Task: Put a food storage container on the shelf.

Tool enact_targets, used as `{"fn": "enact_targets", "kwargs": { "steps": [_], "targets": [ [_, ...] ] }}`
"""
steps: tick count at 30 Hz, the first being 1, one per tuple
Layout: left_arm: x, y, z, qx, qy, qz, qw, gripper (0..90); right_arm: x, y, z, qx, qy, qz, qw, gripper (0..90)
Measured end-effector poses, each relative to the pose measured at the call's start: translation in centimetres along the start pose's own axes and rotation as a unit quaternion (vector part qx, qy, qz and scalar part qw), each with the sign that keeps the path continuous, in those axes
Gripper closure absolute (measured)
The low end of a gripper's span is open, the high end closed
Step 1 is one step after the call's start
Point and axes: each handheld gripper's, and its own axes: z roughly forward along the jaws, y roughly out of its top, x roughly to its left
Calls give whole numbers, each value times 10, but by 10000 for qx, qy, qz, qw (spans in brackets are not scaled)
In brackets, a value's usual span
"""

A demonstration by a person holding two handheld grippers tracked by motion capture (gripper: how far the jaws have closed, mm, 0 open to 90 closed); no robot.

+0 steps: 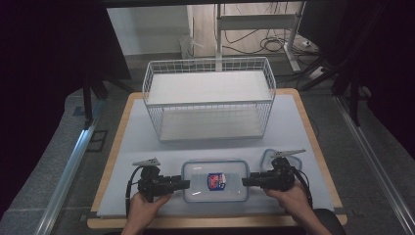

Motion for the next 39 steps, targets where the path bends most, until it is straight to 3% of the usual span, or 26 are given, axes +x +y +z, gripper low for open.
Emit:
{"fn": "enact_targets", "kwargs": {
  "steps": [8, 14, 19, 27, 35, 39],
  "targets": [
    [3, 1, 1, -55, -71, -243, 9997, 546, -2, 0, 0, -40, 48, 108, 9999, 533],
    [2, 3, 0, -72, -46, -288, 9995, 554, -3, -1, -1, -104, 114, 216, 9996, 550],
    [2, 6, -1, -88, -20, -301, 9995, 555, 0, 2, 0, -149, 34, 122, 9998, 548],
    [-9, 24, -10, -282, 45, -65, 9996, 555, 7, 14, -9, -344, 33, -21, 9994, 547],
    [-24, 53, -26, -390, 206, 272, 9987, 554, 20, 43, -19, -506, 10, -347, 9981, 543],
    [-29, 67, -31, -430, 229, 334, 9983, 554, 24, 59, -25, -593, 3, -469, 9971, 542]
  ]
}}
